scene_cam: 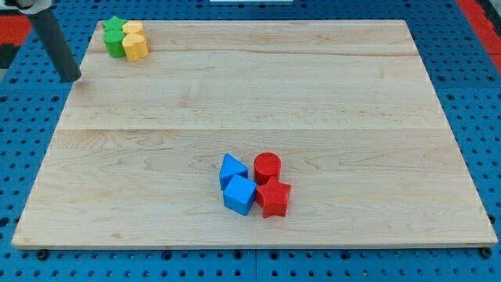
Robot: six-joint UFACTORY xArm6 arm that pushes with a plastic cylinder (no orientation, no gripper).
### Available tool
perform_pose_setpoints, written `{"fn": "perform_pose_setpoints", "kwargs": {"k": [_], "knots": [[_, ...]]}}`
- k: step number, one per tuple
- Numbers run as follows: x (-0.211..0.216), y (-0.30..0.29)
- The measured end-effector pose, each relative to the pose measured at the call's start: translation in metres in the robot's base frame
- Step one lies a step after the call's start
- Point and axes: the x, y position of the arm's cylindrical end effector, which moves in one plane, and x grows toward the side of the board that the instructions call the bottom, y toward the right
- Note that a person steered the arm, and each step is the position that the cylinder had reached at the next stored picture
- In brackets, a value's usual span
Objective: Move your arm towards the right side of the board
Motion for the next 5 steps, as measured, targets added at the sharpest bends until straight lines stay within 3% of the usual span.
{"fn": "perform_pose_setpoints", "kwargs": {"k": [5], "knots": [[-0.044, -0.006]]}}
